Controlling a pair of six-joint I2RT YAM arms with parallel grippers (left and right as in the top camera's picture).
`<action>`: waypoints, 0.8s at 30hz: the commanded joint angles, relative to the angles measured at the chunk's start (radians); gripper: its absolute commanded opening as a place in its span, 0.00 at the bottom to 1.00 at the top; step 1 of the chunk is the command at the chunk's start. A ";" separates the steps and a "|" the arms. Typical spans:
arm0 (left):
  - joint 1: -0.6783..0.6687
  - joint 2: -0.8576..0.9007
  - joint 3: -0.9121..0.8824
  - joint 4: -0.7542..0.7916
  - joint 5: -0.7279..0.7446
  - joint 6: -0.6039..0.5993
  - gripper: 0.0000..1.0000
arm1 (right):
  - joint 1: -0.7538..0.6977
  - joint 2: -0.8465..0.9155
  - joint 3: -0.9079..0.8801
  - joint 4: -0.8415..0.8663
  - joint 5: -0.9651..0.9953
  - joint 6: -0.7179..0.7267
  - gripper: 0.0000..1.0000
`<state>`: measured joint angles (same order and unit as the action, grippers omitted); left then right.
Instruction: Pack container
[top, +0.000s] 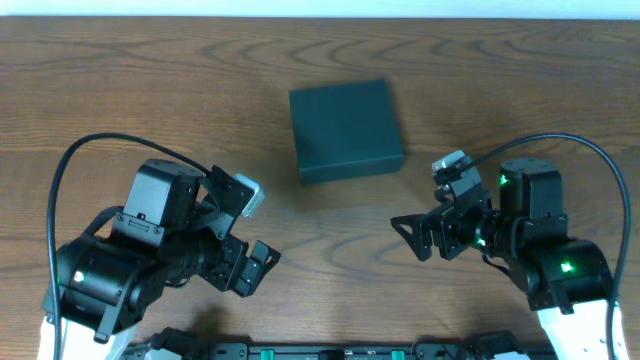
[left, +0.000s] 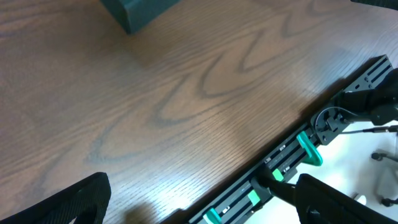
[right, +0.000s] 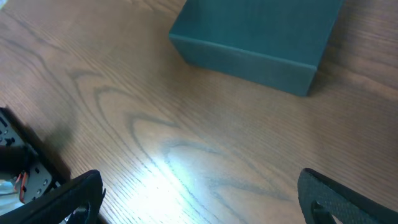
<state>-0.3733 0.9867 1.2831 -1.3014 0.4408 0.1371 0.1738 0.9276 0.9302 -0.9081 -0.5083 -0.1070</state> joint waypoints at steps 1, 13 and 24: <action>0.000 0.000 -0.007 -0.003 -0.006 -0.006 0.95 | -0.003 0.002 0.014 -0.002 -0.012 -0.014 0.99; 0.182 -0.267 -0.228 0.372 -0.241 0.020 0.95 | -0.003 0.002 0.014 -0.002 -0.012 -0.014 0.99; 0.406 -0.642 -0.818 0.729 -0.240 -0.127 0.95 | -0.003 0.002 0.014 -0.002 -0.012 -0.014 0.99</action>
<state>0.0071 0.4152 0.5373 -0.6044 0.2085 0.0784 0.1738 0.9283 0.9321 -0.9092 -0.5083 -0.1081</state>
